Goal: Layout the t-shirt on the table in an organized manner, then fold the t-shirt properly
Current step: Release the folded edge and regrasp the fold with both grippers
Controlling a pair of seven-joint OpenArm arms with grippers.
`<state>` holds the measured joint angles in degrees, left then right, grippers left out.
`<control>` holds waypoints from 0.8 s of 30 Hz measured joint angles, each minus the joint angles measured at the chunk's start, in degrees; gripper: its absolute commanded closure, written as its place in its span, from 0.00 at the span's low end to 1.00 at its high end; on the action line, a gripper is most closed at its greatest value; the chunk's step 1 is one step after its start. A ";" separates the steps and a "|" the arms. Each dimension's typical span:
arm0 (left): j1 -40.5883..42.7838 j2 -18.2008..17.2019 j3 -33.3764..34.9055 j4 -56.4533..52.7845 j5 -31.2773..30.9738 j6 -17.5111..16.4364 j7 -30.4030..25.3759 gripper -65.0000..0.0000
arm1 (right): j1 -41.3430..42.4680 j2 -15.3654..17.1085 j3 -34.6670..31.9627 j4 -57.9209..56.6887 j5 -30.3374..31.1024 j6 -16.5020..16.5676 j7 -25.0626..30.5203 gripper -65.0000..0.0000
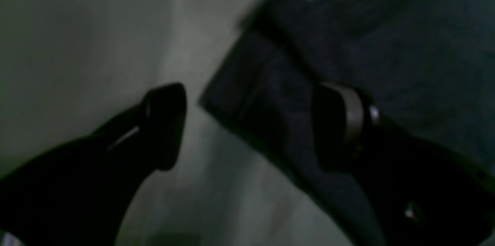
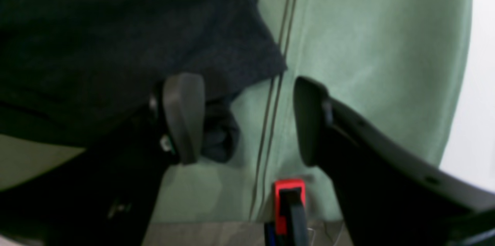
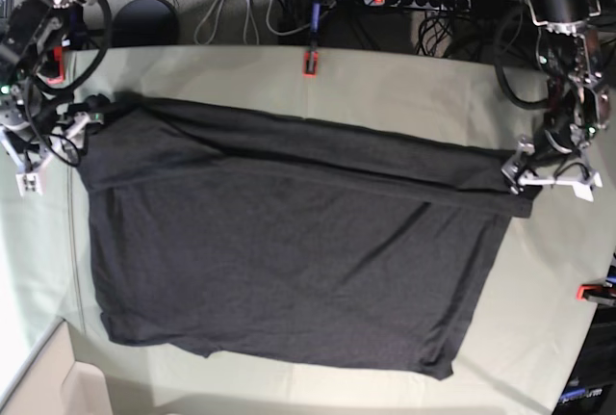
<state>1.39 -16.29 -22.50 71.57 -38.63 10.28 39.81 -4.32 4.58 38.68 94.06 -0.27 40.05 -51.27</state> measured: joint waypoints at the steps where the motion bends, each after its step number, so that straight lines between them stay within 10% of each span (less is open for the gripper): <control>1: -0.20 0.07 0.00 -0.68 -0.07 -0.07 -0.55 0.24 | -0.22 -0.33 0.00 0.20 0.09 -0.02 0.33 0.43; 12: -2.12 -0.96 6.38 -6.54 0.92 0.00 -9.51 0.29 | -2.40 -1.07 -0.11 0.20 0.26 0.00 0.42 0.43; 24: -1.68 -0.31 7.30 -6.97 -0.33 -0.11 -11.80 1.00 | -5.11 -1.40 5.70 1.99 0.31 -0.02 1.14 0.43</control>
<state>-0.30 -16.60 -15.20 64.60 -38.96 10.17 28.01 -9.43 3.18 44.38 96.05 0.03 40.03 -50.13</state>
